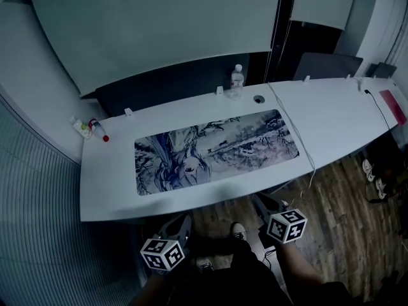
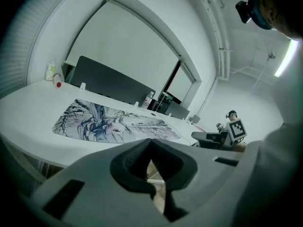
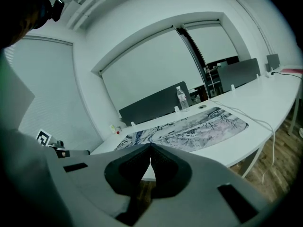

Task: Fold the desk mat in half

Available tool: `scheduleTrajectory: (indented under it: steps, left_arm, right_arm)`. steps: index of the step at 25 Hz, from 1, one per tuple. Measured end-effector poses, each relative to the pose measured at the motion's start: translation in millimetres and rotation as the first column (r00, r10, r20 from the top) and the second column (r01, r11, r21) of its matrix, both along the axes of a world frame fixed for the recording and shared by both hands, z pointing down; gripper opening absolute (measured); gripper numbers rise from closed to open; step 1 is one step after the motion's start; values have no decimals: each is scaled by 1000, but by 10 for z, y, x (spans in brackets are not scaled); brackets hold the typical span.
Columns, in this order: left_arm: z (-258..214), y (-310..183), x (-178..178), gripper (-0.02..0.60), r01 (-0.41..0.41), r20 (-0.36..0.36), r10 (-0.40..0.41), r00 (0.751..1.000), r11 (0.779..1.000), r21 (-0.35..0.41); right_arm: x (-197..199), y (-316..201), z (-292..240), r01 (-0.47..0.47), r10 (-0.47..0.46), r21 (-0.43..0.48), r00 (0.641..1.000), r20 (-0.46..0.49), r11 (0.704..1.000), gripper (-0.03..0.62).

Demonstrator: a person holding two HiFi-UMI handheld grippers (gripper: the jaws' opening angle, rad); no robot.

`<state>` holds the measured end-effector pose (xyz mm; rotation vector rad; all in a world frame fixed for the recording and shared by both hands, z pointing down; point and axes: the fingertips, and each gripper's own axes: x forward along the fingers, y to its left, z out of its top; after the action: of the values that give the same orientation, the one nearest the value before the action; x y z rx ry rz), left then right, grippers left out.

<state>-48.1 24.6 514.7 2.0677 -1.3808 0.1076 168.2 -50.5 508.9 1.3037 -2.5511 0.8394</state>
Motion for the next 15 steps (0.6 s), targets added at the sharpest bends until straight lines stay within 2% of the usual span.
scheduleTrajectory:
  steps: [15]
  left_arm:
    - [147, -467, 546, 6, -35, 2, 36, 999, 999, -41]
  right_arm:
    - [565, -464, 160, -48, 49, -44, 999, 19, 998, 23]
